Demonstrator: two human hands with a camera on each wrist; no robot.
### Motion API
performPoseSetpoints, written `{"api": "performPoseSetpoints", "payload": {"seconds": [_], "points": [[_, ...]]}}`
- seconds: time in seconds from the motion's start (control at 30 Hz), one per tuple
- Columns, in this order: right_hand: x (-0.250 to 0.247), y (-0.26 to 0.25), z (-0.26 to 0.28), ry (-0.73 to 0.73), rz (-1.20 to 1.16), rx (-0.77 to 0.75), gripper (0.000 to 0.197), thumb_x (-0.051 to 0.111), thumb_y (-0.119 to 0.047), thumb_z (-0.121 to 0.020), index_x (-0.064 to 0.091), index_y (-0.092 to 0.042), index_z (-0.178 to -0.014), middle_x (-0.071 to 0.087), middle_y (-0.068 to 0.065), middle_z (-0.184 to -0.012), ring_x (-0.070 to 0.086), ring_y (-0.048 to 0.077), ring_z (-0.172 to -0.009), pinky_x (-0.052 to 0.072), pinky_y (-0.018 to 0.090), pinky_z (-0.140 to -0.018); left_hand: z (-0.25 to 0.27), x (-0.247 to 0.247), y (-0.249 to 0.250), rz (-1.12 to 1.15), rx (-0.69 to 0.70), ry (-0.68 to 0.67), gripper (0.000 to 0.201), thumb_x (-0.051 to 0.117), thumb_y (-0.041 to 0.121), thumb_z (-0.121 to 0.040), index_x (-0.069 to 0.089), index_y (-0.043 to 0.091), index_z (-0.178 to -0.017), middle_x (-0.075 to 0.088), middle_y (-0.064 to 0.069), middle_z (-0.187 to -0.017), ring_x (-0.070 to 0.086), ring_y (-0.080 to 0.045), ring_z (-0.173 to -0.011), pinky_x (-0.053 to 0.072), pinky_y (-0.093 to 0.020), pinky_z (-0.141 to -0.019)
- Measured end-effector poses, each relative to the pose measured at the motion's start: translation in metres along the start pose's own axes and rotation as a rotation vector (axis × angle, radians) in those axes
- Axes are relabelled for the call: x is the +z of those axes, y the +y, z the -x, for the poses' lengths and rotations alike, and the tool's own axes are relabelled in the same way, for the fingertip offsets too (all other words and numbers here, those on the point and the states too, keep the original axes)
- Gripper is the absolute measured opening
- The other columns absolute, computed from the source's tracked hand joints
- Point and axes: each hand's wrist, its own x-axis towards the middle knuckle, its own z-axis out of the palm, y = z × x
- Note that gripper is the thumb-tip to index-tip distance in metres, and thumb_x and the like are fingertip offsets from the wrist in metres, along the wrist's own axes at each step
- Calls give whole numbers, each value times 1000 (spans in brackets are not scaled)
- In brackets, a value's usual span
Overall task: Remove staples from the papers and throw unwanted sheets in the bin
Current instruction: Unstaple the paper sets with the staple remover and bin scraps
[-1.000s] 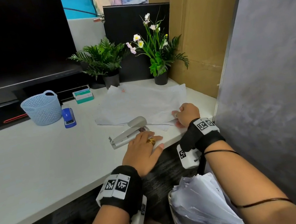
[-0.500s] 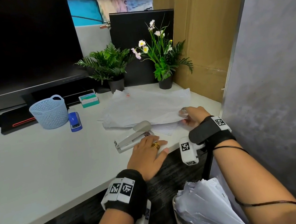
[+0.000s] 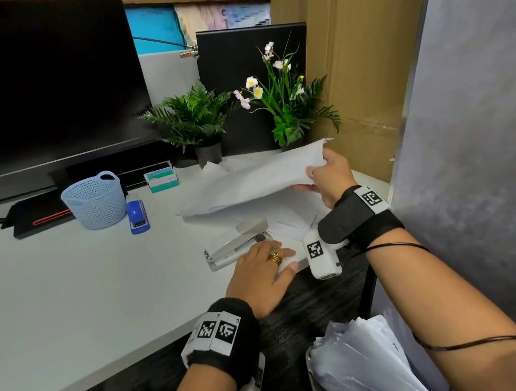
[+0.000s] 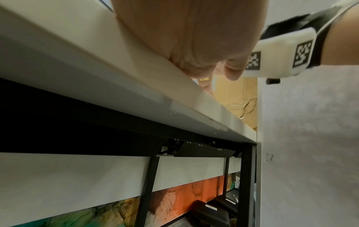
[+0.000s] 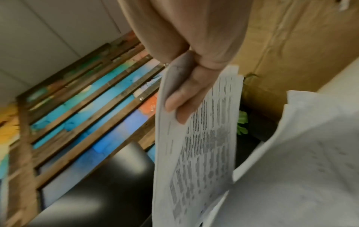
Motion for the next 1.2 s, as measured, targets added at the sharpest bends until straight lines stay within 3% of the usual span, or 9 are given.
{"api": "performPoseSetpoints", "payload": {"seconds": [0.2,0.5,0.67,0.77,0.83,0.9,1.0,1.1,1.2], "points": [[16,-28,25,-10,-27,-294,42,43,6,-95,43,-14,-131,57,2,-119,55,19,-114,48,30,-94,1,-6,6,216,-60,64,38,33,40,-98,47,27,-131,45,7,-135,37,-10,-127,27,-28,-107],[54,9,91,-296,-78,-246,38,48,3,-94,47,-20,-124,57,1,-126,56,9,-115,44,23,-100,65,-96,-8,1136,-359,806,51,26,66,-86,53,32,-113,62,4,-112,62,-16,-102,50,-36,-89],[93,36,122,-524,-51,-100,34,55,0,-91,50,-12,-122,63,4,-116,63,5,-96,51,23,-91,113,-124,-52,1269,-544,1125,32,47,17,-98,47,5,-128,62,-11,-121,63,-24,-106,58,-30,-74],[109,47,130,-534,358,-206,17,63,-20,-89,59,-6,-80,63,7,-75,57,16,-70,53,36,-77,141,-129,-76,1279,-698,1249,30,48,2,-95,42,-3,-125,59,-16,-118,63,-25,-99,57,-23,-62],[110,51,125,-435,602,-404,16,61,-16,-89,67,-6,-77,61,6,-78,56,19,-79,45,30,-80,160,-133,-90,1238,-751,1267,32,48,-4,-92,47,-2,-124,61,-13,-112,63,-20,-91,57,-28,-72],[108,50,113,-383,776,-469,23,56,-7,-87,68,-7,-106,62,10,-114,52,23,-111,39,33,-100,178,-133,-106,1132,-831,1213,32,46,-7,-87,52,0,-118,61,-11,-107,62,-23,-91,53,-34,-83],[104,50,92,-598,1274,-318,55,52,-19,-88,38,-14,-141,36,6,-148,21,25,-141,18,38,-116,200,-135,-117,991,-956,1019,11,45,-7,-86,52,1,-89,56,-13,-87,57,-27,-75,49,-29,-68],[107,56,84,-614,1668,-431,57,51,-25,-87,35,-19,-142,41,6,-142,32,27,-133,24,39,-110,210,-138,-118,867,-1076,872,18,47,-2,-90,38,8,-77,42,-8,-70,42,-21,-56,39,-17,-42],[111,45,83,-517,1781,-460,42,57,-32,-86,52,-21,-126,54,2,-124,43,23,-119,31,38,-98,216,-140,-122,762,-1131,694,18,50,0,-89,42,-1,-104,55,-13,-92,56,-30,-81,51,-30,-70]]}}
